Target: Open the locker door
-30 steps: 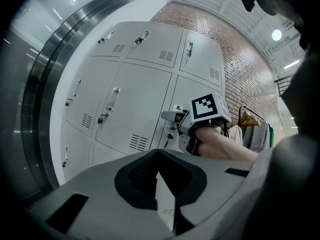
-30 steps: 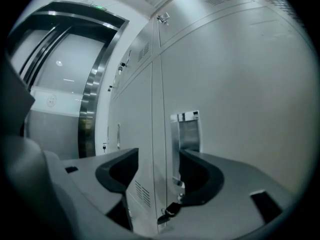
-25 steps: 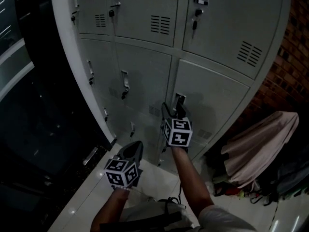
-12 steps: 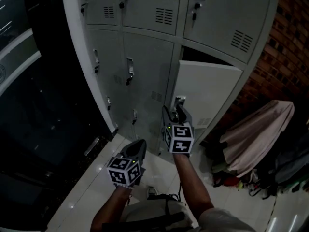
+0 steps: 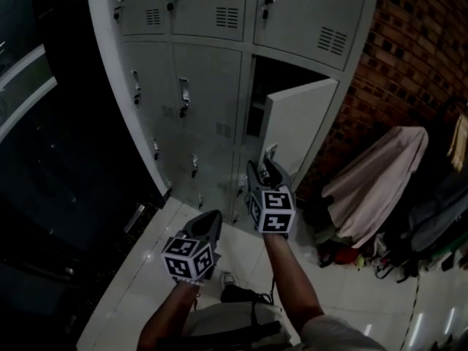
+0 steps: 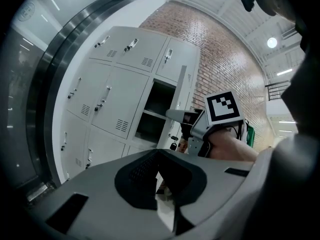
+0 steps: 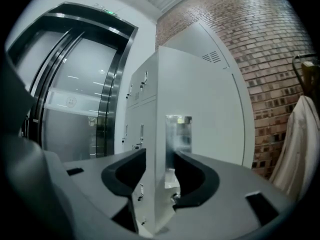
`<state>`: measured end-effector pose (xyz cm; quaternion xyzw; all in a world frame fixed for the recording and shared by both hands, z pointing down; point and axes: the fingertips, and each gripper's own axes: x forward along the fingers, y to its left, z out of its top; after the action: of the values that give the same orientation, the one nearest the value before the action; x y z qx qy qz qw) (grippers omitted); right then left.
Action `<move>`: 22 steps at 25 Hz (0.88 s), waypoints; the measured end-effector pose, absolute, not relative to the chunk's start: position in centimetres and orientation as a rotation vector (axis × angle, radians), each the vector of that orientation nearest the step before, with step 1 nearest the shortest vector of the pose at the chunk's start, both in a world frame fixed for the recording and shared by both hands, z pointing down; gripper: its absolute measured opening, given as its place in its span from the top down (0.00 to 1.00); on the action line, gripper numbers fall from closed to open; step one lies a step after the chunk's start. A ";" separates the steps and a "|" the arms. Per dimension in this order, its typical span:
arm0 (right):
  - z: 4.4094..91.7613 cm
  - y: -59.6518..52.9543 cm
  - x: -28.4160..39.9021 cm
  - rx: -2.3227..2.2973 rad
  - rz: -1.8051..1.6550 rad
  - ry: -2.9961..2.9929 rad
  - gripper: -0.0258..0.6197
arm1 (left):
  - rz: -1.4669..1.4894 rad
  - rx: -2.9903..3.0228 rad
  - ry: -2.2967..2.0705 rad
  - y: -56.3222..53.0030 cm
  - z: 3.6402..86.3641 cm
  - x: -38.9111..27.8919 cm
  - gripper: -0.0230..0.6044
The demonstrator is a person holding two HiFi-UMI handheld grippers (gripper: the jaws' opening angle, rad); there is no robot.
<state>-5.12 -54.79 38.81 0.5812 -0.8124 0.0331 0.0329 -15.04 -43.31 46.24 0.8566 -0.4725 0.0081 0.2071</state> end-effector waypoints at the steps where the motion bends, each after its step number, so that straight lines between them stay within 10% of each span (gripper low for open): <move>1: 38.8 -54.2 -4.7 1.797 0.099 -2.494 0.67 | 0.025 2.391 -1.306 -42.8 46.3 -14.7 0.97; 22: 39.0 -46.0 6.6 1.975 0.058 -2.296 0.73 | 0.063 2.440 -1.177 -34.5 47.2 -9.8 0.97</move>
<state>6.60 -46.01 38.99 0.6511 -0.7567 0.0192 0.0563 -9.77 -34.52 47.20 0.8795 -0.4242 0.0227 0.2145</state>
